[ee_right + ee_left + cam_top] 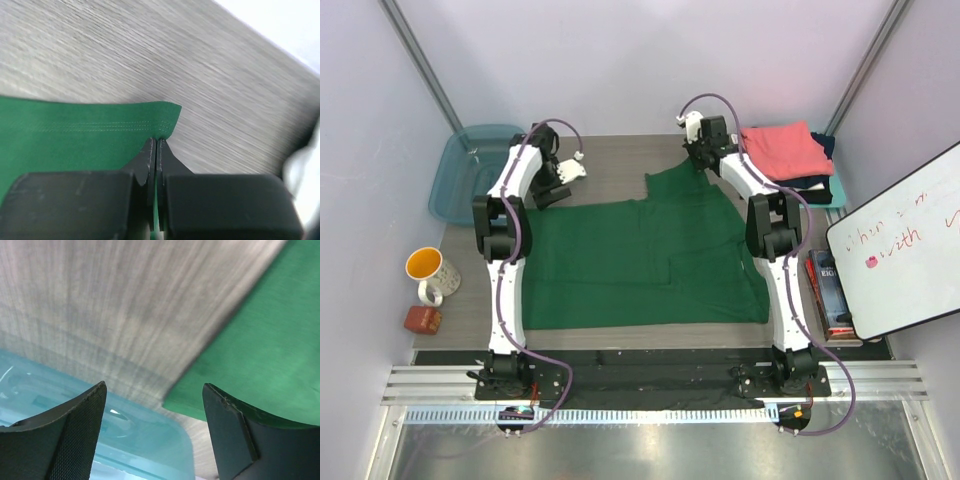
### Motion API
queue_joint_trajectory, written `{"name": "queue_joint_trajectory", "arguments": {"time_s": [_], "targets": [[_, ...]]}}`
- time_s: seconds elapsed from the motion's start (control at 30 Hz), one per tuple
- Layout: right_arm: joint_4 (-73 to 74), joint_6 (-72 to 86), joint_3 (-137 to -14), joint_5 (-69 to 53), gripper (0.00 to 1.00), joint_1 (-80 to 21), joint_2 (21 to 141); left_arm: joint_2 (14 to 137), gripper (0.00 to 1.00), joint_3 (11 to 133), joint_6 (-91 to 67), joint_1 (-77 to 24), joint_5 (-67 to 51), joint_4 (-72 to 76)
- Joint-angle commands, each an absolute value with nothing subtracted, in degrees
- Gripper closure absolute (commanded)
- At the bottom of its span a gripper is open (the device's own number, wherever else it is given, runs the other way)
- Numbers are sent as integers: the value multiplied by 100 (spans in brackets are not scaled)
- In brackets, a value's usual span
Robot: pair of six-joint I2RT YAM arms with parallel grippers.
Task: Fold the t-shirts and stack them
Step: Grap the side of the flattened tshirt furthest away from the robot with both arms
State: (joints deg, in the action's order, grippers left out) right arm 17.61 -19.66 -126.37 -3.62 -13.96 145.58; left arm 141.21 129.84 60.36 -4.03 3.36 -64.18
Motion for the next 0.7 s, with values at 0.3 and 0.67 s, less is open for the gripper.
{"name": "queue_joint_trajectory", "arguments": {"time_s": [0.3, 0.67], "targets": [[1407, -2909, -11831, 589, 99, -1345, 13333, 14220, 27, 13430, 6987, -132, 413, -7234], [1380, -3059, -11733, 650, 99, -1336, 13192, 14607, 29, 13474, 7216, -105, 246, -6987]]}}
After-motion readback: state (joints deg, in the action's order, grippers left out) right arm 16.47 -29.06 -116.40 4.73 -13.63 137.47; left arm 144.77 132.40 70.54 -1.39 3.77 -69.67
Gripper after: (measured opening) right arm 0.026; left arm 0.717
